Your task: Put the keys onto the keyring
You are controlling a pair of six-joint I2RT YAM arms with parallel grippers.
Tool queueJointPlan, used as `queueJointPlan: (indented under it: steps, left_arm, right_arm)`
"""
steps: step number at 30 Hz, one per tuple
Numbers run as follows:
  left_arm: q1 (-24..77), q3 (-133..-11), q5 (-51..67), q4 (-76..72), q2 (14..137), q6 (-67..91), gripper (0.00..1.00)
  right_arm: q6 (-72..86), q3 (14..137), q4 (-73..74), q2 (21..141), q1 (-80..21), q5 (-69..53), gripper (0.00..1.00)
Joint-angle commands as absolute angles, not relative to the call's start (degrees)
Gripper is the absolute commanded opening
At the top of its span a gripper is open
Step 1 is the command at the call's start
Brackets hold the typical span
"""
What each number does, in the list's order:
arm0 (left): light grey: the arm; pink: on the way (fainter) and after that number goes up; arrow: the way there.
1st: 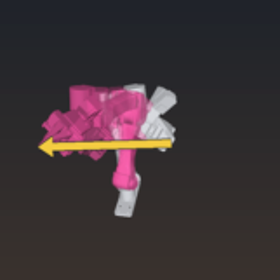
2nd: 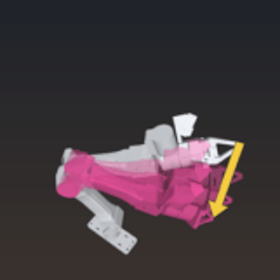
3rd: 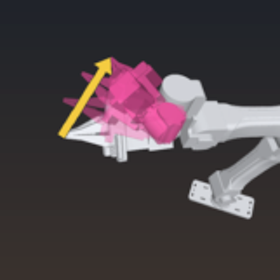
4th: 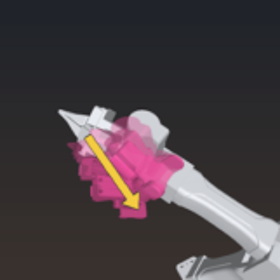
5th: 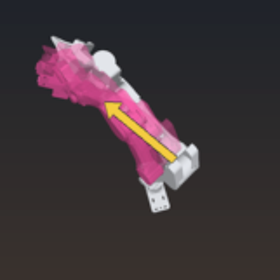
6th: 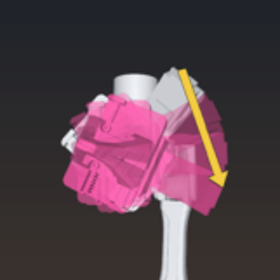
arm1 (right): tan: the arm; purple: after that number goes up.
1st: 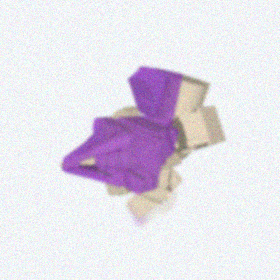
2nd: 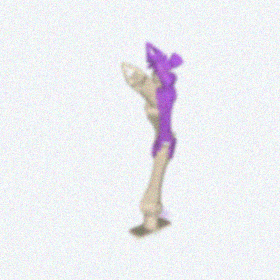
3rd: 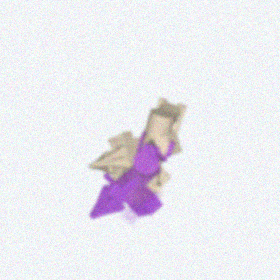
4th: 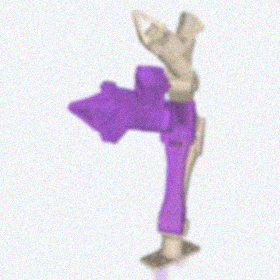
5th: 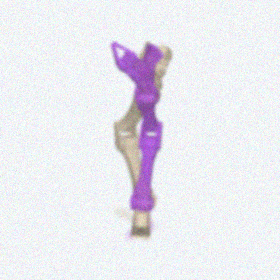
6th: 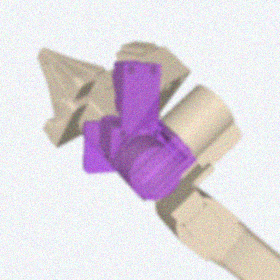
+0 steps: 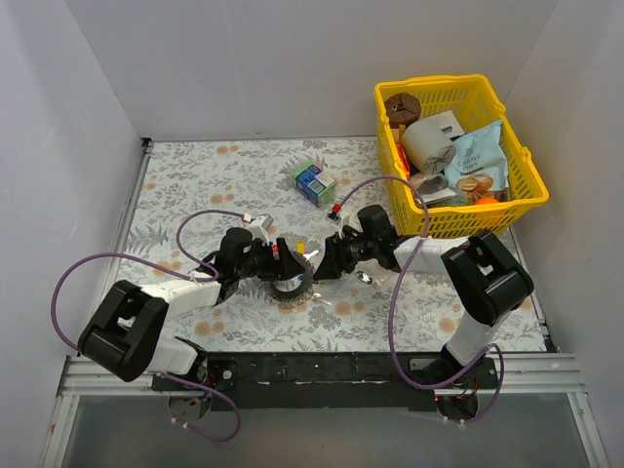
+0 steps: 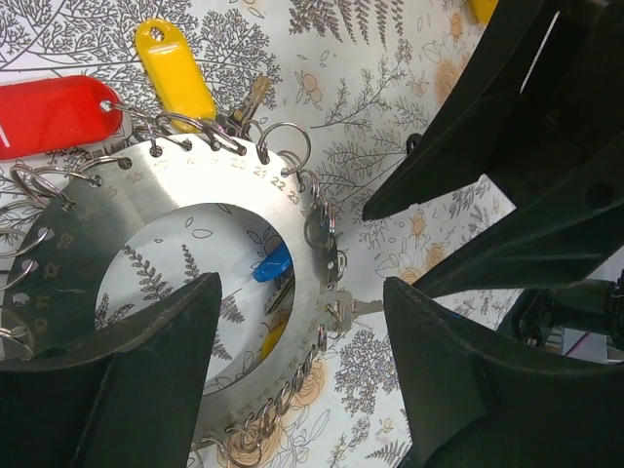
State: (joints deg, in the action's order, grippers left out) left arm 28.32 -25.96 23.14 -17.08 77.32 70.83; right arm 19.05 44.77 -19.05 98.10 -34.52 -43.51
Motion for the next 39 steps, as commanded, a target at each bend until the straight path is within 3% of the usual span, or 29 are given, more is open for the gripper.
queueJointPlan:
  steps: [1, 15, 23, 34, 39]
  left_arm:
    - [28.56, -26.37, 23.38, -18.46, 77.17, 70.66, 0.66]
    - [28.56, -25.84, 23.55, -18.63, 76.91, 70.93, 0.65]
    - [28.56, -24.44, 22.15, -18.02, 74.36, 71.37, 0.64]
    - [28.21, -21.62, 13.38, -15.65, 63.56, 73.03, 0.61]
    - [27.60, -21.44, 9.50, -13.19, 54.94, 73.30, 0.61]
  right_arm:
    - [15.38, 46.40, -13.63, 99.49, -37.52, -40.17, 0.57]
    - [15.91, 48.25, -13.36, 103.01, -39.90, -35.60, 0.46]
    - [16.96, 53.43, -14.59, 104.50, -42.36, -36.74, 0.46]
    - [23.90, 52.74, -26.27, 102.48, -46.06, -39.46, 0.46]
    - [27.59, 54.92, -25.06, 103.79, -45.88, -34.99, 0.49]
